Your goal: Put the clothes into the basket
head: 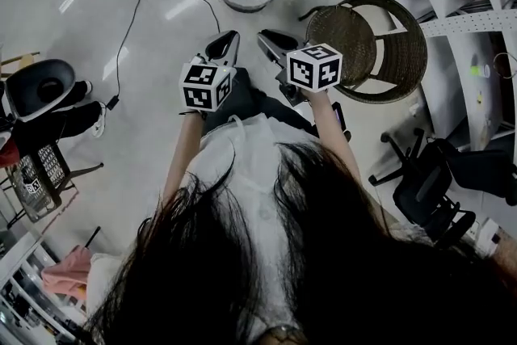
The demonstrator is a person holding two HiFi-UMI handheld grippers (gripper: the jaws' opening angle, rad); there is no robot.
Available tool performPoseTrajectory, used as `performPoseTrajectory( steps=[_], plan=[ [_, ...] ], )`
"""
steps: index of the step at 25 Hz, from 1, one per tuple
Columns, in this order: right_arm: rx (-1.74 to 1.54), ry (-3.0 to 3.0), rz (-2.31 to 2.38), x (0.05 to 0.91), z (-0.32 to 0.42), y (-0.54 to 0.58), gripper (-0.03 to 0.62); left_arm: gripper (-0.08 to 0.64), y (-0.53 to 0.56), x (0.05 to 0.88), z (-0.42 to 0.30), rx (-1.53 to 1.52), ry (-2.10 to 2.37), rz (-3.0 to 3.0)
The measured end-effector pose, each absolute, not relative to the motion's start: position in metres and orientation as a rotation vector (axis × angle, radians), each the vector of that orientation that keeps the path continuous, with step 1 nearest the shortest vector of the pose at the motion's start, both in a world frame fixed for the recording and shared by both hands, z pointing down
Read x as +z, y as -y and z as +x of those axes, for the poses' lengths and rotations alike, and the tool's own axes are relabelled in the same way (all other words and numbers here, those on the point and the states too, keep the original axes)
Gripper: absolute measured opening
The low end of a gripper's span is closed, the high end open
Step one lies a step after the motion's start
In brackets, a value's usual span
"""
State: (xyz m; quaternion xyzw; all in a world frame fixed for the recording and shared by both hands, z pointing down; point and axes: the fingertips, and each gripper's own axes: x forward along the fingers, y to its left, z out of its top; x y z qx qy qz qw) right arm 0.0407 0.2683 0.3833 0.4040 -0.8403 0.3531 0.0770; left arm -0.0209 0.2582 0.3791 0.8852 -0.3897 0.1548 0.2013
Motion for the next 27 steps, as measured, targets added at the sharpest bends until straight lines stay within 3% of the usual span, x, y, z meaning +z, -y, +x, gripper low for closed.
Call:
performPoseTrajectory(
  steps=[27],
  plan=[
    [0.920, 2.530, 1.116, 0.388, 0.006, -0.296, 0.058, 0.025, -0.287, 0.406, -0.041, 0.555, 1.069, 2.455]
  ],
)
